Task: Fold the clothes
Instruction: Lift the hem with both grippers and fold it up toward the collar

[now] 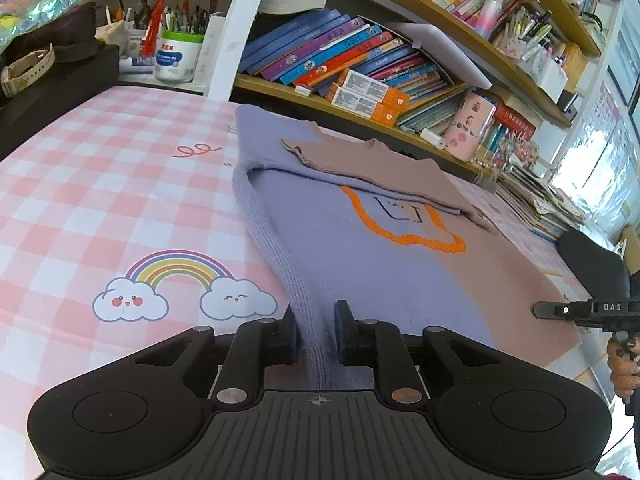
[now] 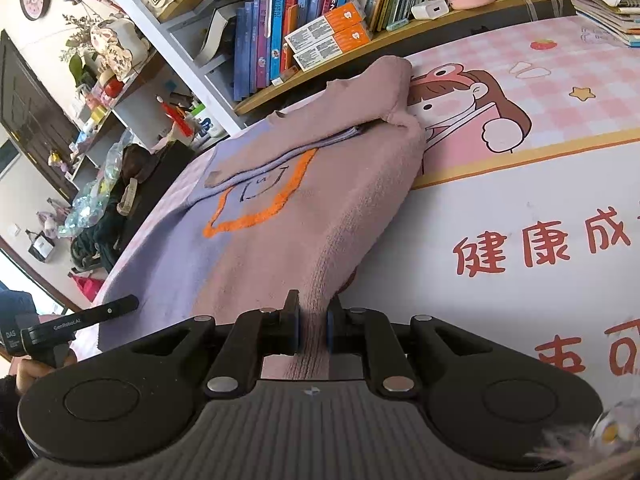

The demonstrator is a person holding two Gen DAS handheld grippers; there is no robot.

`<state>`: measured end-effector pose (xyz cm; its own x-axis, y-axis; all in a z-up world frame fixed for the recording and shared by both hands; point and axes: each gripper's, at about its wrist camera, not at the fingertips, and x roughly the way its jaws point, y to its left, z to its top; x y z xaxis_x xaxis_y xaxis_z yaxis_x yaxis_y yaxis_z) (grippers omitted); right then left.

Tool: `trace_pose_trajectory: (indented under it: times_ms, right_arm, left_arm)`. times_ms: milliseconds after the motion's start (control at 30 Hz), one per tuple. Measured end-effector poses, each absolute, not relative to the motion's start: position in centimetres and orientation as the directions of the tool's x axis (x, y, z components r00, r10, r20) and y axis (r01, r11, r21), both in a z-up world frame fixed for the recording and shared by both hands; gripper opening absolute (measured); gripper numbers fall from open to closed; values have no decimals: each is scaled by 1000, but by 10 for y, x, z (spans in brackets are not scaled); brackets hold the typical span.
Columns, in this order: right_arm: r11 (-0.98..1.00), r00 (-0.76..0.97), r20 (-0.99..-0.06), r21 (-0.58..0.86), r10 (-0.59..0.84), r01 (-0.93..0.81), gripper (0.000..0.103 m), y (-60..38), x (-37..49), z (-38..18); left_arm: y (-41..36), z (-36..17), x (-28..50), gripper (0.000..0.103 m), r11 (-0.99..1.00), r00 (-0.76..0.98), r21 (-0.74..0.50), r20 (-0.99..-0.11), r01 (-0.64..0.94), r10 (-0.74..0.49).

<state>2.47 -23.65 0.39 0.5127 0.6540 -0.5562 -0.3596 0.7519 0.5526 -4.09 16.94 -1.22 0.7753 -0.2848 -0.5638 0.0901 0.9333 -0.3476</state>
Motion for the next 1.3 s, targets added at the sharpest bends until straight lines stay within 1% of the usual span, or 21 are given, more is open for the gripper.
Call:
trace_pose_trajectory:
  times_ms: [67,133,367,433,467,500,633,700,800,867,933,1000,1133,1233,1300]
  right_arm:
    - [750,509,-557,552,656,-363,12,-238,23,4]
    - [749,503,-559,547,659,-373,14,-239,21,5]
    - [741,491,-557,553,669,-381,15,-242,19,6]
    - [745,495,-560,548,665,-381,11,-242,18,6]
    - [744,495,-559,549,666,-381,11,-243,15,6]
    - [742,494,-557,552,668,-380,11,-245,12,5]
    - [723,480,-545,574,687,-384,10,-256,-12,7]
    - [704,468,-531,596,706,-386,10,-265,-31,11]
    - [659,460,-484,642,745,-391,10,-282,-68,21]
    - [622,459,-438,669,773,-408,10,-291,-95,31]
    - [582,473,-377,690,797,-430,10,-298,-111,41]
    - [540,486,-312,709,816,-453,10,-305,-126,52]
    - [471,529,-177,730,830,-495,10,-313,-121,72]
    - [405,561,-92,787,823,-466,10,-317,-98,74]
    - [392,581,-85,815,809,-427,10,-316,-81,71]
  left_arm:
    - [170,-12,-44,19,930,772,-354,-563,99,-296]
    - [172,-13,-47,19,924,767,-367,-561,107,-312]
    - [175,-16,-60,21,900,758,-422,-548,115,-353]
    - [176,-17,-64,15,892,756,-437,-543,116,-364]
    - [176,-17,-66,7,888,755,-445,-541,116,-370]
    - [176,-17,-68,5,884,754,-452,-539,117,-375]
    - [178,-19,-77,5,867,750,-485,-528,120,-399]
    - [178,-18,-99,5,843,742,-521,-512,132,-433]
    - [180,-14,-135,5,799,738,-582,-470,152,-484]
    - [181,-11,-158,5,762,745,-625,-426,168,-514]
    - [181,-6,-175,5,726,758,-661,-372,190,-536]
    - [183,2,-181,5,684,776,-695,-298,223,-556]
    - [190,21,-166,5,583,790,-760,-158,287,-593]
    - [194,28,-144,5,526,806,-798,-88,295,-585]
    - [195,30,-124,5,498,811,-821,-74,281,-580]
